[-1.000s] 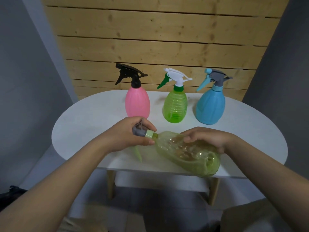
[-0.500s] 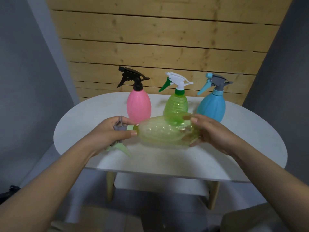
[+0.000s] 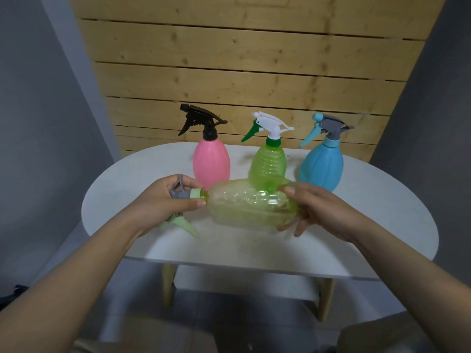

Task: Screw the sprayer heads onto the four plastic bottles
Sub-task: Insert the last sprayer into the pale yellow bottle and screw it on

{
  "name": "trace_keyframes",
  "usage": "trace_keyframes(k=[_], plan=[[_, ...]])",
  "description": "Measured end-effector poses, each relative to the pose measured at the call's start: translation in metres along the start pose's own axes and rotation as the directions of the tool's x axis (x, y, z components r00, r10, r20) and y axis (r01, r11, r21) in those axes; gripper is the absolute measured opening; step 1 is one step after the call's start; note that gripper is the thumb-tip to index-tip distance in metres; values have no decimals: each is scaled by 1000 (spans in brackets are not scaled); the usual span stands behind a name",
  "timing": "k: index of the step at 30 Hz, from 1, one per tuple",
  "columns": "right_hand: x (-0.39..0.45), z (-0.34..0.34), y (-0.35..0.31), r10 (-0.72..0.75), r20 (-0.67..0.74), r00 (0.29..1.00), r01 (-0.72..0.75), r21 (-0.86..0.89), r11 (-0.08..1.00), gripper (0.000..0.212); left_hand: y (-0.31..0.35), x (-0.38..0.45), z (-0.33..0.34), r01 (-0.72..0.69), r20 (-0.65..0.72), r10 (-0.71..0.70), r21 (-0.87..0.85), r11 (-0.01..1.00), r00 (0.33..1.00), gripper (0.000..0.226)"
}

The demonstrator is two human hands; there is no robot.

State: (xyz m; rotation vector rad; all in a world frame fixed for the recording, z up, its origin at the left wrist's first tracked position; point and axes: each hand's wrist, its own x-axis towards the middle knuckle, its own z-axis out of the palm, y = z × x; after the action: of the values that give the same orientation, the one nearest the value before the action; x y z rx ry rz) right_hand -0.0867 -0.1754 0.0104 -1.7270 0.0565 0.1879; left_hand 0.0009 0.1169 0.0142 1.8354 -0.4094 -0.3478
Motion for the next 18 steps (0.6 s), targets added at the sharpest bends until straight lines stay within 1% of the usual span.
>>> trace_keyframes(k=[3, 5, 6, 8, 9, 11, 12, 13, 14, 16, 17, 18], plan=[[0, 1, 2, 137, -1, 991, -137, -88, 987, 86, 1, -1, 2, -42, 14, 42, 17, 999, 999, 25], [1, 1, 5, 168, 31, 985, -164, -93, 982, 90, 0, -1, 2, -45, 4, 45, 33, 998, 999, 23], [1, 2, 6, 143, 40, 989, -140, -68, 988, 87, 0, -1, 2, -38, -6, 38, 33, 999, 999, 21], [0, 2, 7, 43, 32, 999, -43, 6, 999, 76, -1, -1, 2, -18, -24, 18, 17, 1000, 1000, 18], [0, 2, 6, -6, 23, 1000, 6, 24, 1000, 74, -1, 0, 1, -12, -30, 12, 10, 1000, 999, 17], [-2, 2, 2, -71, 3, 997, 71, -10, 997, 73, 0, 0, 1, -19, -31, 19, 2, 1000, 999, 18], [-2, 3, 0, -74, -12, 997, 74, -37, 997, 69, 1, -1, 0, -29, -29, 30, 6, 1000, 999, 19], [-1, 3, 0, -66, -24, 998, 65, -63, 996, 63, 1, -2, 0, -42, -22, 42, 15, 999, 999, 21], [-2, 5, -1, -50, -35, 998, 46, -90, 995, 63, 2, -3, 0, -54, -16, 54, 24, 998, 998, 23], [-1, 8, -2, 32, -37, 999, -36, -131, 991, 80, 2, -3, 0, -72, -12, 72, 35, 997, 997, 26], [-1, 9, -1, 76, -27, 997, -79, -136, 988, 86, 3, -3, 0, -73, -14, 73, 41, 997, 997, 26], [-1, 10, 0, 106, -12, 994, -107, -125, 986, 86, 3, -3, 0, -68, -16, 69, 47, 997, 998, 25]])
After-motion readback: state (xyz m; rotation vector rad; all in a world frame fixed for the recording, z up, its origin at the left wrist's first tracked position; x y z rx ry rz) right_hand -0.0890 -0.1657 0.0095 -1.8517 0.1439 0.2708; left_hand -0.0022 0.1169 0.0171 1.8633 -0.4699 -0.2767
